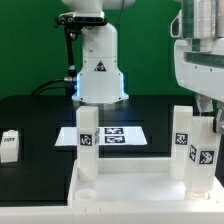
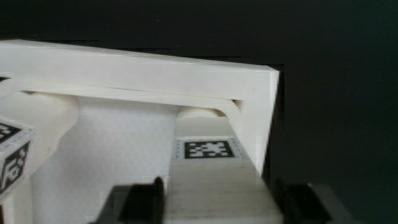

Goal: Assemble desk

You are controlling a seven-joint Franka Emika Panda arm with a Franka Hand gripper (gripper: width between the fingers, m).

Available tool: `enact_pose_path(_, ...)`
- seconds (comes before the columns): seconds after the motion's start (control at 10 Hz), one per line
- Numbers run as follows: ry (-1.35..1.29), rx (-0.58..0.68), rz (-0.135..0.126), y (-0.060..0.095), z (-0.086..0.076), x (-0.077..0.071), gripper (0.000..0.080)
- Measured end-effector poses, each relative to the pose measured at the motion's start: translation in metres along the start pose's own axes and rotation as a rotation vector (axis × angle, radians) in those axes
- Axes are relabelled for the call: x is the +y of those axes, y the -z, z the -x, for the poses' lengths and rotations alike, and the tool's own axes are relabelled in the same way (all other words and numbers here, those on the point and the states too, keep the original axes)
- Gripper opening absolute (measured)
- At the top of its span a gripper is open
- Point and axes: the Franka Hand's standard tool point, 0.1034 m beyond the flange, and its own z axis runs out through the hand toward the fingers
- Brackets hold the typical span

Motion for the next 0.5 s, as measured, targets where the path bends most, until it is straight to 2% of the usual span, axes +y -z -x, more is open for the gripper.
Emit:
enact_pose_path(0.1,0.202,0.015,0.038,0.0024,-0.0001,0.0028,0.0450)
enact_pose_path(0.2,0.373,0.021,0.034,0.0033,-0.0022,0.0012,0.0450)
enact_pose_path(0.3,0.479,0.026,0.011,0.0017,-0.0086,0.0012,0.0598)
enact_pose_path(0.4,0.547,0.031,0.017,0.0013,-0.0092,0.0018,0.0638)
enact_pose_path(0.5,0.619,0.030,0.018,0.0013,-0.0092,0.0017,0.0638)
